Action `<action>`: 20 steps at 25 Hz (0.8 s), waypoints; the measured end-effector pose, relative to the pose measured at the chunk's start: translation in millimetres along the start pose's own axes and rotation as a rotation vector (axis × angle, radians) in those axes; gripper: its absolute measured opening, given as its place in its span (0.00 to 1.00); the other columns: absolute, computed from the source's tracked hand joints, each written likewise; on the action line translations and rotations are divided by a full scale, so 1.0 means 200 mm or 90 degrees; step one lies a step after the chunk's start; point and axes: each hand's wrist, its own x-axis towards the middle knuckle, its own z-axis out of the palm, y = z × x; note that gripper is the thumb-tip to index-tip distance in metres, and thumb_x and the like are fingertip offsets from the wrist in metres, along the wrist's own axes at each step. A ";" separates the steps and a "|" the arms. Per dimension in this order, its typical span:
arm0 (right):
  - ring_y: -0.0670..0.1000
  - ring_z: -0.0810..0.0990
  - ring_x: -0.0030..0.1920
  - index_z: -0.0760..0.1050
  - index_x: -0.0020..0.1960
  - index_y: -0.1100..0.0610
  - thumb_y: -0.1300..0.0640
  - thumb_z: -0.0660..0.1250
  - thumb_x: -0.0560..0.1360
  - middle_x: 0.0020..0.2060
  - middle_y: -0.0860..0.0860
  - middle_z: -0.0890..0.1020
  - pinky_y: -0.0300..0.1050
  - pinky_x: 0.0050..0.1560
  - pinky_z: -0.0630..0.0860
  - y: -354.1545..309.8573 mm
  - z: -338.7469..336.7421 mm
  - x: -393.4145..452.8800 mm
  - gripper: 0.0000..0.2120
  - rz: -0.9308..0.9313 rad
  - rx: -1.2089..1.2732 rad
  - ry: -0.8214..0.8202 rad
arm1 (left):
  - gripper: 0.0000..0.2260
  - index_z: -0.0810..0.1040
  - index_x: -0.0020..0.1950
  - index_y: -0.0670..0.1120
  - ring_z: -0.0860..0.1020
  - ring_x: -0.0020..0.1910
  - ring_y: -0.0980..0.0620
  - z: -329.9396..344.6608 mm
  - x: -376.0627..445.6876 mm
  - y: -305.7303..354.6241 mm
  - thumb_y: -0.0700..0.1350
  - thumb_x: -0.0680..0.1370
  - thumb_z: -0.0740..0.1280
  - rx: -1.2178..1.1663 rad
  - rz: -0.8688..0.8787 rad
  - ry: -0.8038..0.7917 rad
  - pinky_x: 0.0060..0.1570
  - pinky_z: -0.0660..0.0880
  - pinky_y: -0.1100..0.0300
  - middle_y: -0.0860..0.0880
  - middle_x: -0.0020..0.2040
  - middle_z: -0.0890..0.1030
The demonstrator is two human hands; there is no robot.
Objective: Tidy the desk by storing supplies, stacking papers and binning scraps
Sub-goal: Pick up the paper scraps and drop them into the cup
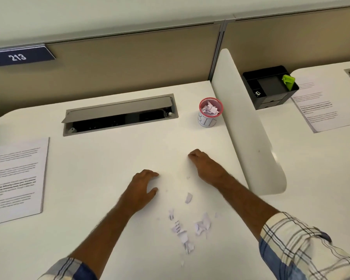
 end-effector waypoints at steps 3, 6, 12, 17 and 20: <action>0.53 0.73 0.65 0.70 0.73 0.60 0.70 0.54 0.80 0.68 0.52 0.72 0.42 0.67 0.69 -0.06 0.07 -0.17 0.23 -0.049 0.008 -0.032 | 0.22 0.74 0.72 0.52 0.71 0.65 0.53 0.06 -0.12 0.03 0.49 0.77 0.70 0.003 -0.001 -0.012 0.67 0.66 0.62 0.57 0.68 0.73; 0.54 0.74 0.62 0.72 0.71 0.60 0.69 0.55 0.80 0.66 0.52 0.74 0.44 0.64 0.71 -0.13 0.10 -0.29 0.22 -0.073 -0.013 -0.066 | 0.26 0.72 0.74 0.51 0.71 0.67 0.51 0.08 -0.24 0.07 0.51 0.75 0.66 -0.007 -0.005 -0.029 0.70 0.68 0.57 0.55 0.70 0.72; 0.55 0.75 0.62 0.72 0.72 0.62 0.59 0.62 0.80 0.65 0.55 0.74 0.47 0.63 0.73 -0.23 0.16 -0.46 0.20 -0.090 -0.032 -0.084 | 0.41 0.58 0.83 0.49 0.63 0.77 0.48 0.10 -0.31 0.19 0.65 0.75 0.66 0.097 0.009 -0.111 0.75 0.60 0.53 0.52 0.81 0.62; 0.55 0.79 0.52 0.76 0.67 0.60 0.61 0.74 0.72 0.59 0.53 0.77 0.51 0.47 0.82 -0.25 0.29 -0.56 0.24 -0.121 -0.101 -0.068 | 0.37 0.57 0.83 0.48 0.65 0.75 0.45 0.19 -0.32 0.24 0.63 0.79 0.64 0.226 0.038 -0.098 0.72 0.65 0.51 0.50 0.81 0.61; 0.54 0.78 0.58 0.75 0.67 0.60 0.60 0.84 0.57 0.62 0.53 0.75 0.48 0.49 0.80 -0.24 0.28 -0.59 0.41 -0.108 -0.110 -0.150 | 0.32 0.61 0.81 0.50 0.68 0.72 0.45 0.19 -0.30 0.26 0.58 0.80 0.66 0.243 0.033 -0.086 0.68 0.67 0.51 0.52 0.78 0.64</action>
